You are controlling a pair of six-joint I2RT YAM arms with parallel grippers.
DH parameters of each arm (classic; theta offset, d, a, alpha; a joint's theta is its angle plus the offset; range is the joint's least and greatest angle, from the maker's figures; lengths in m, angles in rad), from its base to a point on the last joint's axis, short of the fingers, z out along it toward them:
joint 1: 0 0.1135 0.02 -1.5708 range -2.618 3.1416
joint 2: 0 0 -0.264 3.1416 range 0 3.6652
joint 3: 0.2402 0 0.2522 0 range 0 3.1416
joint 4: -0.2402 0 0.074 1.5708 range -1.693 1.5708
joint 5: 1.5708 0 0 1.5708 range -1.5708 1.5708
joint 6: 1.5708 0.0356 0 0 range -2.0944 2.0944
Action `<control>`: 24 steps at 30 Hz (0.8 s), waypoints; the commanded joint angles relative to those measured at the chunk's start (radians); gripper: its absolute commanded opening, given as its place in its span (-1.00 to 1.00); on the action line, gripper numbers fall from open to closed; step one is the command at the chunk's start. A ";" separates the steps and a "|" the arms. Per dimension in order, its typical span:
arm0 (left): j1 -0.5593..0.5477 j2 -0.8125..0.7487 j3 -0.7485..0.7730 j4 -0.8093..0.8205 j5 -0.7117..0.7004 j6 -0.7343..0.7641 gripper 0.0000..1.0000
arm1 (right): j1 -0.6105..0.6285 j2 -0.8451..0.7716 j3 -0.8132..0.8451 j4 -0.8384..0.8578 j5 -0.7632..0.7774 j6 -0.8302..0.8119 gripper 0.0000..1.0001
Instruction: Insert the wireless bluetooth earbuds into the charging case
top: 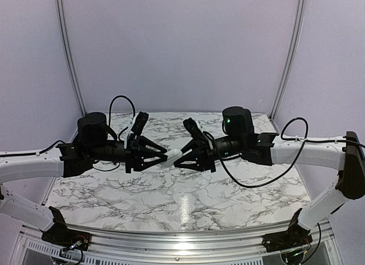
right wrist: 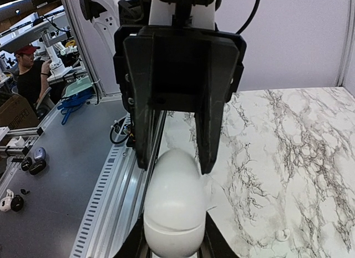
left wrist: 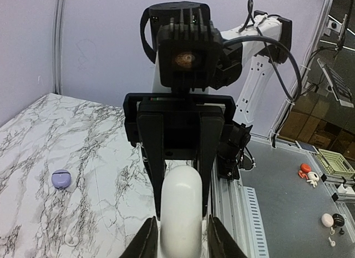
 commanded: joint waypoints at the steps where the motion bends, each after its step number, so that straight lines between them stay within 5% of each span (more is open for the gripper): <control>1: 0.005 0.025 0.024 0.035 0.063 0.011 -0.33 | 0.012 -0.019 0.049 0.006 0.044 0.000 -0.83; 14: -0.001 0.039 0.011 0.035 0.056 0.037 -0.47 | 0.011 -0.022 0.054 0.029 0.079 0.021 -0.83; 24: -0.005 0.053 0.002 0.029 0.058 0.042 -0.36 | 0.005 -0.021 0.052 0.039 0.097 0.036 -0.84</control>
